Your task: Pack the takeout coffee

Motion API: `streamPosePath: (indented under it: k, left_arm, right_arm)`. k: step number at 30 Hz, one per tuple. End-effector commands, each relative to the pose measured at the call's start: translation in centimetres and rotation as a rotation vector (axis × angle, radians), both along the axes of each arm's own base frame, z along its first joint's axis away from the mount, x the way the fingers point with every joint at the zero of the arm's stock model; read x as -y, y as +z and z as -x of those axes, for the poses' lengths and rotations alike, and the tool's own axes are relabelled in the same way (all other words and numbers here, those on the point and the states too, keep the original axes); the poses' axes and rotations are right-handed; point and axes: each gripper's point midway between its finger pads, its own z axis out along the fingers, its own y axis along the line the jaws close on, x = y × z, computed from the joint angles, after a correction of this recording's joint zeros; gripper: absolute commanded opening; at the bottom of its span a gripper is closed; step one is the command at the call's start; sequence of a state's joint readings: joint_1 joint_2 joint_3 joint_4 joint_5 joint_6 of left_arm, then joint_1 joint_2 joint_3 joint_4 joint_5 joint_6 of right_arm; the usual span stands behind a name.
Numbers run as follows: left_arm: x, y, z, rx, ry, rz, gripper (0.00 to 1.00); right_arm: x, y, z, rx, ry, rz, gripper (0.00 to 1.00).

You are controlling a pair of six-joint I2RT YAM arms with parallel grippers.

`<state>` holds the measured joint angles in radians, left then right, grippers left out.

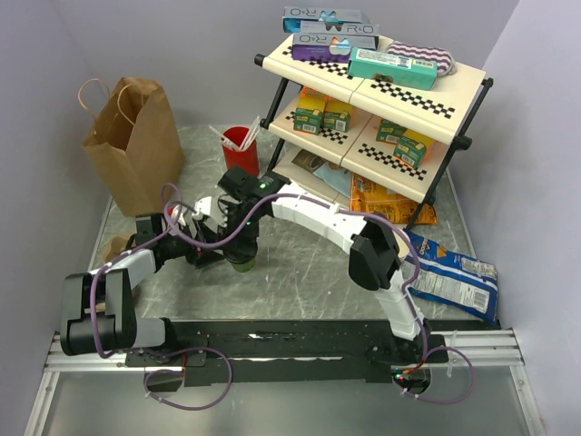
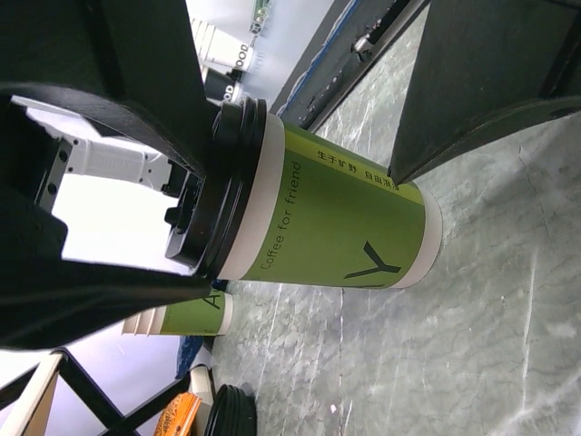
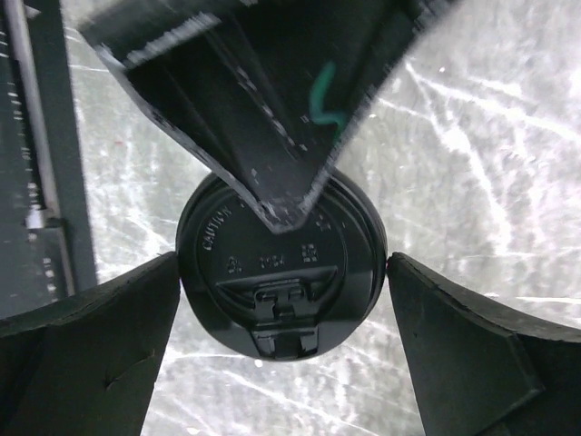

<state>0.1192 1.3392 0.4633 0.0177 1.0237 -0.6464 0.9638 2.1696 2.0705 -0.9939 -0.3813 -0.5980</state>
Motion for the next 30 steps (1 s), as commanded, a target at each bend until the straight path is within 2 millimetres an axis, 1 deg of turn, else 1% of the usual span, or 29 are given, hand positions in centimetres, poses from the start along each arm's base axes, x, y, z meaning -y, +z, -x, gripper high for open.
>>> streamPosePath:
  k: [1, 2, 3, 4, 5, 6, 7, 8, 9, 10, 11, 12, 13, 14, 16, 17, 19, 20, 24, 25, 27, 28, 30]
  left_arm:
    - [-1.0, -2.5, 0.0, -0.028, 0.045, -0.125, 0.83]
    - [-0.9, -2.5, 0.1, -0.029, 0.042, -0.124, 0.83]
    - [-1.0, -2.5, 0.1, -0.031, 0.043, -0.123, 0.83]
    - [-0.9, -2.4, 0.1, -0.026, 0.039, -0.121, 0.83]
    - [-0.9, -2.5, 0.1, -0.026, 0.039, -0.121, 0.83]
    - [-0.9, -2.4, 0.1, -0.026, 0.041, -0.121, 0.83]
    - [-0.9, -2.6, 0.1, -0.030, 0.039, -0.121, 0.83]
    - [-0.9, -2.6, 0.2, -0.028, 0.039, -0.121, 0.83]
    - [-0.9, -2.6, 0.1, -0.026, 0.040, -0.122, 0.83]
    - [-0.9, -2.7, 0.1, -0.029, 0.039, -0.125, 0.83]
    - [-0.9, -2.7, 0.1, -0.030, 0.039, -0.125, 0.83]
    - [-1.0, -2.8, 0.1, -0.031, 0.041, -0.124, 0.83]
    - [-1.0, -2.9, 0.2, -0.034, 0.038, -0.124, 0.83]
    - [-0.9, -2.9, 0.3, -0.040, 0.033, -0.122, 0.83]
    - [-1.0, -3.1, 0.2, -0.047, 0.031, -0.126, 0.83]
    - [-0.9, -3.2, 0.3, -0.050, 0.029, -0.127, 0.83]
    - [-1.0, -3.5, 0.3, -0.062, 0.029, -0.131, 0.83]
    - [-1.0, -3.6, 0.4, -0.068, 0.031, -0.133, 0.83]
    - [-1.1, -3.9, 0.3, -0.079, 0.021, -0.146, 0.82]
    - [-1.2, -4.0, 0.3, -0.084, 0.018, -0.149, 0.82]
    - [-1.2, -4.2, 0.3, -0.093, 0.013, -0.155, 0.82]
    - [-1.3, -4.3, 0.3, -0.096, 0.013, -0.160, 0.82]
    - [-1.4, -4.6, 0.4, -0.103, 0.012, -0.165, 0.82]
  right_arm:
    - [0.8, 6.4, 0.8, -0.098, -0.058, -0.165, 1.00]
    - [1.4, 7.2, 0.0, -0.113, -0.089, -0.193, 1.00]
    - [1.5, 8.8, 0.4, -0.160, -0.099, -0.259, 1.00]
    - [1.8, 9.6, 0.0, -0.181, -0.119, -0.297, 1.00]
    - [2.8, 10.4, -1.1, -0.229, -0.184, -0.335, 1.00]
    - [3.0, 11.4, -1.0, -0.272, -0.185, -0.394, 1.00]
    - [3.4, 11.6, -1.2, -0.325, -0.212, -0.418, 1.00]
    - [4.3, 11.0, -1.7, -0.409, -0.280, -0.417, 1.00]
    - [4.2, 11.1, -1.2, -0.481, -0.269, -0.433, 1.00]
    - [4.4, 10.5, -1.0, -0.539, -0.283, -0.425, 1.00]
    - [4.5, 8.8, -0.7, -0.621, -0.319, -0.392, 1.00]
    - [4.5, 8.4, -1.0, -0.646, -0.324, -0.407, 1.00]
    - [4.4, 8.1, -0.6, -0.690, -0.319, -0.413, 1.00]
    - [4.4, 7.2, -0.3, -0.749, -0.336, -0.396, 1.00]
    - [3.9, 7.0, -0.1, -0.817, -0.338, -0.399, 1.00]
    - [3.7, 6.3, -0.4, -0.840, -0.347, -0.392, 1.00]
    - [3.2, 6.0, -0.6, -0.883, -0.355, -0.394, 1.00]
    - [3.0, 5.2, -0.9, -0.908, -0.363, -0.386, 0.99]
    - [2.4, 3.9, -1.5, -0.982, -0.386, -0.378, 0.98]
    - [2.4, 3.0, -1.6, -1.013, -0.409, -0.360, 0.97]
    - [2.3, 2.3, -1.8, -1.040, -0.419, -0.357, 0.95]
    - [2.4, 1.3, -1.7, -1.079, -0.445, -0.335, 0.93]
    - [2.4, 0.8, -1.6, -1.103, -0.447, -0.332, 0.91]
